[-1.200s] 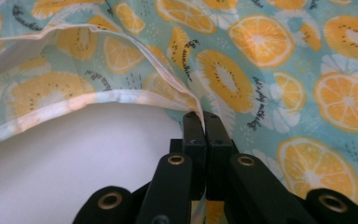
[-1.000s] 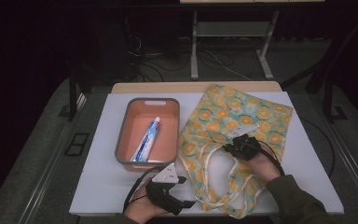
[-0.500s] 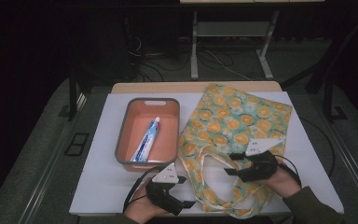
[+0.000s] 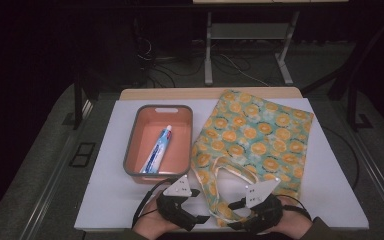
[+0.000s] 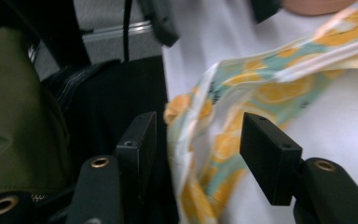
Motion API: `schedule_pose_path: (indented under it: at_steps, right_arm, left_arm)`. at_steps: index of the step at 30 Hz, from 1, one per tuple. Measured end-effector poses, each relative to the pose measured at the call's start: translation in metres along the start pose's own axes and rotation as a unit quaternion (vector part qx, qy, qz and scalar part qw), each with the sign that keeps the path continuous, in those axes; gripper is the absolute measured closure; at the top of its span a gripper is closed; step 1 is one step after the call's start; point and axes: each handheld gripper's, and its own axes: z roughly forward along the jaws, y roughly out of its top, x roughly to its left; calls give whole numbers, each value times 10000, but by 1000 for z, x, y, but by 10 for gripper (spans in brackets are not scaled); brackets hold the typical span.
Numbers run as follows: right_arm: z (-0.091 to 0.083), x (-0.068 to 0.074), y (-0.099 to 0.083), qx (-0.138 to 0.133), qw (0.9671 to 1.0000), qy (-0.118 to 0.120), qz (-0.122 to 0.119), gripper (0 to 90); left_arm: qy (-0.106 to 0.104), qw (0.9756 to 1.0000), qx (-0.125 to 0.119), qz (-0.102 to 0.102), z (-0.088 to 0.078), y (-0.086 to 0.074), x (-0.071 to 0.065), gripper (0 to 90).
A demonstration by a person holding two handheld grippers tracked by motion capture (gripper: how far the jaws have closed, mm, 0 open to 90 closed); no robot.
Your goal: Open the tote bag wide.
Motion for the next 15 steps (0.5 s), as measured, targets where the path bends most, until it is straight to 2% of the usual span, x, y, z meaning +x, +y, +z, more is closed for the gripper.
schedule_pose_path:
  at_steps: [3,8,11,15]
  right_arm:
    - [8,2,-1,168,9998,82,-76,508]
    - [15,-2,-1,314,9994,134,-99,790]
    - [11,-4,-1,206,9997,96,-79,840]
    - [-4,-11,1,-83,9999,-121,34,862]
  left_arm:
    - [1,10000,5,-2,0,0,0,161]
    - [-2,10000,2,7,0,0,0,161]
    - [-8,10000,2,8,0,0,0,161]
    - [-8,10000,-2,7,0,0,-1,161]
